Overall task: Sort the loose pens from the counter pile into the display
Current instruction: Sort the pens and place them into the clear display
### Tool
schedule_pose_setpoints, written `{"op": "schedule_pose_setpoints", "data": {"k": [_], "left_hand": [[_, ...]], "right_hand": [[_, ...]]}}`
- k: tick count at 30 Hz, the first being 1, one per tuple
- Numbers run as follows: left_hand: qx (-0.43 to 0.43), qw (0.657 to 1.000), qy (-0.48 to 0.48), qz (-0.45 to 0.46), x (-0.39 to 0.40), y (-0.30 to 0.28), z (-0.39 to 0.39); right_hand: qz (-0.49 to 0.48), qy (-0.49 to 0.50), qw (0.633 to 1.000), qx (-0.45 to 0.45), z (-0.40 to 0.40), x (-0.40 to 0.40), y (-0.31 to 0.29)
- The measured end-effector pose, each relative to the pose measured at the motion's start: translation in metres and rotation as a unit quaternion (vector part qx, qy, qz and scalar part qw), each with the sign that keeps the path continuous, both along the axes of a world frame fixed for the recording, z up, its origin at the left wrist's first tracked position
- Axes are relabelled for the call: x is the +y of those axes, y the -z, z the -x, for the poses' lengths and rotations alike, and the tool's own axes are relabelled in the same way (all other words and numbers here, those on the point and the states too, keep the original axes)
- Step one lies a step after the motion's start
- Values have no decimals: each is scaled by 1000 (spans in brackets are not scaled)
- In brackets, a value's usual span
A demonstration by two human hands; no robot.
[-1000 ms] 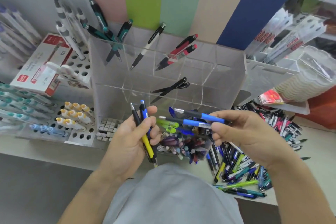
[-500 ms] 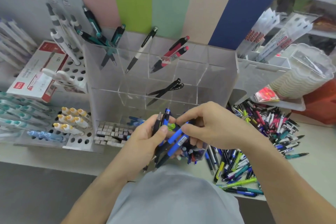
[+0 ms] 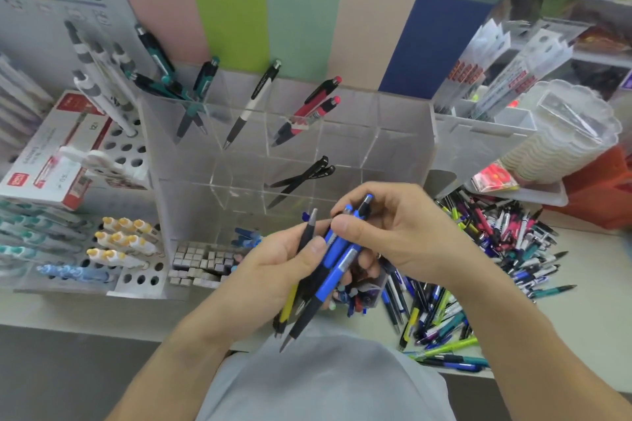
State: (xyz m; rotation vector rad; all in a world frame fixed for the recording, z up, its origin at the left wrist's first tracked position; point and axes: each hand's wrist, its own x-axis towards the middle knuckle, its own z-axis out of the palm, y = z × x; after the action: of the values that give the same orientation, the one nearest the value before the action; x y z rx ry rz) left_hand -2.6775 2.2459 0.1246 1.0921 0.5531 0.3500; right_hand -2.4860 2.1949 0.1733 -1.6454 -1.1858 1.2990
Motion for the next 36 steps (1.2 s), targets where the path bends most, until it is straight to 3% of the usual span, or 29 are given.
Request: {"op": "schedule_pose_setpoints", "data": {"k": [4, 7, 9, 13, 15, 18, 20, 22, 25, 26, 28, 30, 31, 34, 36], "left_hand": [[-32, 986, -127, 102, 8, -3, -2], [-30, 977, -168, 127, 15, -5, 2], [-51, 969, -163, 176, 14, -6, 2], [-102, 954, -180, 216, 9, -11, -3], [-82, 965, -201, 149, 8, -8, -3], [23, 974, -226, -10, 9, -1, 4], [29, 969, -244, -32, 11, 2, 8], [-11, 963, -269, -16, 14, 5, 12], [-54, 949, -311, 5, 18, 5, 16], [-65, 945, -321, 13, 20, 4, 17], [-82, 938, -335, 26, 22, 0, 16], [-84, 936, -339, 35, 23, -7, 13], [-85, 937, -336, 37, 22, -11, 10], [-77, 950, -301, -26, 20, -18, -1], [-31, 948, -297, -110, 20, -24, -6]], "right_hand": [[-154, 133, 978, -35, -34, 2, -37], [-329, 250, 904, -107, -57, 16, -60], [-380, 274, 867, -171, -60, 32, -57], [-344, 229, 867, -279, -55, 61, -30], [-309, 190, 880, -307, -52, 69, -17], [-285, 143, 874, -367, -45, 71, -9], [-265, 137, 873, -386, -43, 69, -10], [-265, 172, 872, -374, -41, 63, -13], [-377, 261, 809, -369, -22, 42, -15], [-410, 254, 804, -347, -12, 32, -12], [-375, 176, 875, -251, 9, 13, -4], [-234, 78, 955, -162, 25, 1, 4], [-182, 56, 975, -117, 30, -2, 8], [-180, 128, 975, 24, 33, -6, 6], [-219, 187, 957, 36, 26, -7, -1]]}}
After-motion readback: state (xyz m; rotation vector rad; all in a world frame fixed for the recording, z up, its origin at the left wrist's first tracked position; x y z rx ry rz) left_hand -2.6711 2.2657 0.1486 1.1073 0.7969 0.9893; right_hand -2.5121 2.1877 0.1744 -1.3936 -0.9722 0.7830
